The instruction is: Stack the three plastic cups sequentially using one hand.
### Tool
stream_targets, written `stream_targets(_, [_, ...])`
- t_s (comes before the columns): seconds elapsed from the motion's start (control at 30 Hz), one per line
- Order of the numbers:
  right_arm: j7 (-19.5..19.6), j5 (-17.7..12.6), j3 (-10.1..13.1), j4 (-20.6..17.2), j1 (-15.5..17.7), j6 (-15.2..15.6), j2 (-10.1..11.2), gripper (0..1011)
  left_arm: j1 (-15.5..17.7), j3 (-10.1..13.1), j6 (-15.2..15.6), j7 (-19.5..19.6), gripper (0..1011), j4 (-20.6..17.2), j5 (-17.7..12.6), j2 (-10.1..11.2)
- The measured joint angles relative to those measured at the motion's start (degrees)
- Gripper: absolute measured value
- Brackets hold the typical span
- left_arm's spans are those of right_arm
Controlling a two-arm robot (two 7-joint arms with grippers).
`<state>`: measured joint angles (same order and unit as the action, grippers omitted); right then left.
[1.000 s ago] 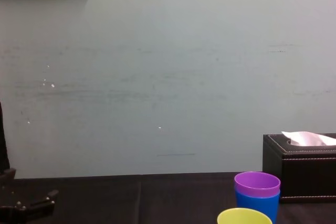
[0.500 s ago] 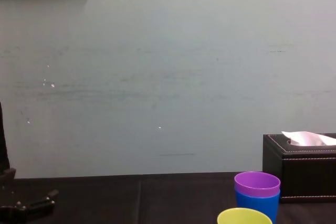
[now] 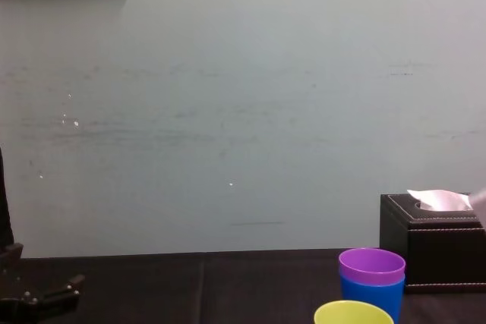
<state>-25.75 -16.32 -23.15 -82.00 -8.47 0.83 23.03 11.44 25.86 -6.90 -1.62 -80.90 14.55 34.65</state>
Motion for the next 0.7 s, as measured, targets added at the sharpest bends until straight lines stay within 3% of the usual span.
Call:
stream_targets(0.33, [0.6,0.5,-0.3,1.7,-1.6,0.9,-1.2,1003,0.0,0.0,0.0,0.0,1011,0.0,0.0,0.0])
stream_targets(0.7, [0.6,0.5,-0.3,1.6,-1.5,0.8,-1.0,1003,0.0,0.0,0.0,0.0,1011,0.0,0.0,0.0])
